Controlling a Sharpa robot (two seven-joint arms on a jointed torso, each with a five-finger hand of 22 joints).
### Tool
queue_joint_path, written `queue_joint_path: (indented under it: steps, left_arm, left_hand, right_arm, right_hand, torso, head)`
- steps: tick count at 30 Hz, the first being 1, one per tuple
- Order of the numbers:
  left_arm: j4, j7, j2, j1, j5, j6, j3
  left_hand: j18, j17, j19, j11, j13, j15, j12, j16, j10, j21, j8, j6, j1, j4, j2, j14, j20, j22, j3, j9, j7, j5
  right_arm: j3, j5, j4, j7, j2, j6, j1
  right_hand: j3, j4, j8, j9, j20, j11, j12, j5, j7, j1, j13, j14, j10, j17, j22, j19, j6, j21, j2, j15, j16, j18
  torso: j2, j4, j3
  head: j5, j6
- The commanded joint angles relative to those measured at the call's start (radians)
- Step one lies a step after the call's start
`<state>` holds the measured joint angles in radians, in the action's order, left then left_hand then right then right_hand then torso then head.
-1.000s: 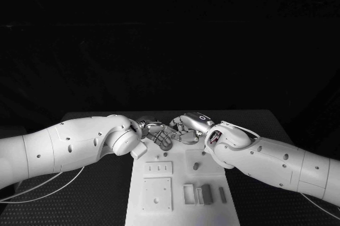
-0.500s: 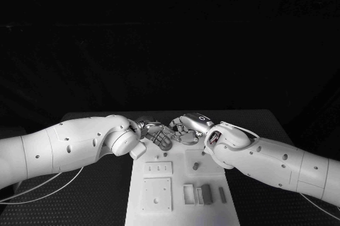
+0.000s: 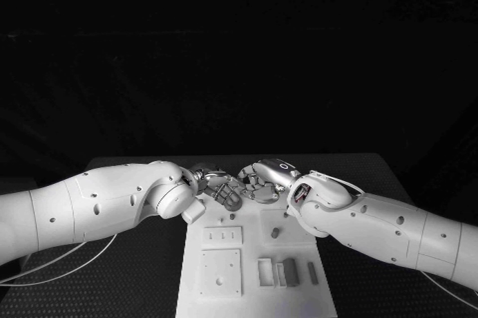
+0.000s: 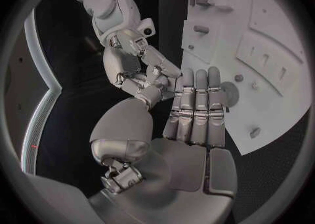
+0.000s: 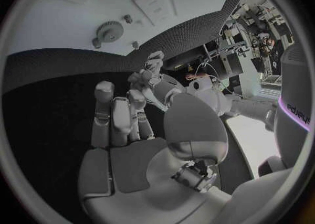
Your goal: Assemble the parts on the task board
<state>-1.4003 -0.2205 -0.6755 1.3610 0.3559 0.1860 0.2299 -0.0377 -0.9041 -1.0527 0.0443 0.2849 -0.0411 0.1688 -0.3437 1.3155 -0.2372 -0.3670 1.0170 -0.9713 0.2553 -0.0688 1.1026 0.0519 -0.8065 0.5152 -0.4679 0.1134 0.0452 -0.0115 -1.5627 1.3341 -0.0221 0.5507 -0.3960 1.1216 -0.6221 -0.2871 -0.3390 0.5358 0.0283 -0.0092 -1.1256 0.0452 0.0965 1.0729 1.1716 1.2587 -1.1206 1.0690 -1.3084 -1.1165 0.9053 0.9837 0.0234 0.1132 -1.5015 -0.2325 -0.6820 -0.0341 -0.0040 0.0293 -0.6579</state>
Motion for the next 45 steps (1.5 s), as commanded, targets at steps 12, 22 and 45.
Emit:
queue_joint_path:
  steps: [12, 22, 45]
  left_arm:
    - [0.000, 0.007, -0.004, 0.003, 0.024, 0.007, -0.003]
    - [-0.004, -0.019, -0.019, 0.003, 0.078, 0.001, -0.002]
    - [-0.122, -0.289, -0.088, -0.011, 0.456, -0.109, 0.012]
  left_hand:
    - [-0.011, -0.017, -0.009, -0.004, 0.013, 0.004, 0.010, -0.006, 0.015, -0.010, -0.008, 0.023, 0.001, 0.004, -0.018, 0.016, 0.007, -0.011, 0.019, -0.008, -0.014, 0.004]
    - [-0.009, -0.027, -0.009, -0.006, 0.020, 0.007, 0.012, -0.007, 0.019, -0.012, -0.010, 0.028, 0.004, 0.008, -0.017, 0.020, 0.010, -0.018, 0.026, -0.011, -0.016, 0.004]
    - [0.008, -0.074, 0.009, -0.019, 0.052, 0.023, 0.024, -0.015, 0.049, -0.022, -0.015, 0.047, 0.018, 0.017, -0.002, 0.051, 0.023, -0.057, 0.042, -0.024, -0.024, 0.004]
  right_arm:
    - [-0.002, 0.133, -0.018, -0.051, 0.015, -0.089, -0.004]
    - [0.014, 0.251, -0.004, -0.086, 0.078, -0.135, -0.003]
    - [0.043, 0.630, -0.173, -0.112, 0.132, -0.080, 0.105]
  right_hand:
    - [0.106, 0.013, 0.137, -0.058, -0.028, 0.081, 0.048, 0.004, 0.089, -0.104, -0.010, -0.158, 0.112, -0.094, -0.010, 0.072, -0.132, -0.043, 0.145, -0.077, 0.047, -0.028]
    - [0.111, 0.029, 0.139, -0.059, -0.041, 0.088, 0.049, 0.005, 0.096, -0.103, -0.013, -0.180, 0.132, -0.094, -0.010, 0.087, -0.144, -0.053, 0.155, -0.084, 0.049, -0.029]
    - [0.129, 0.038, 0.129, -0.056, -0.045, 0.085, 0.039, 0.005, 0.092, -0.111, -0.018, -0.183, 0.132, -0.094, -0.013, 0.090, -0.133, -0.053, 0.121, -0.081, 0.042, -0.029]
  torso:
    - [0.001, -0.0008, 0.0008]
    - [0.000, -0.0010, 0.0017]
    - [0.000, 0.0018, 0.0015]
  head:
    - [0.002, -0.004]
    - [0.011, -0.007]
    - [0.008, -0.048]
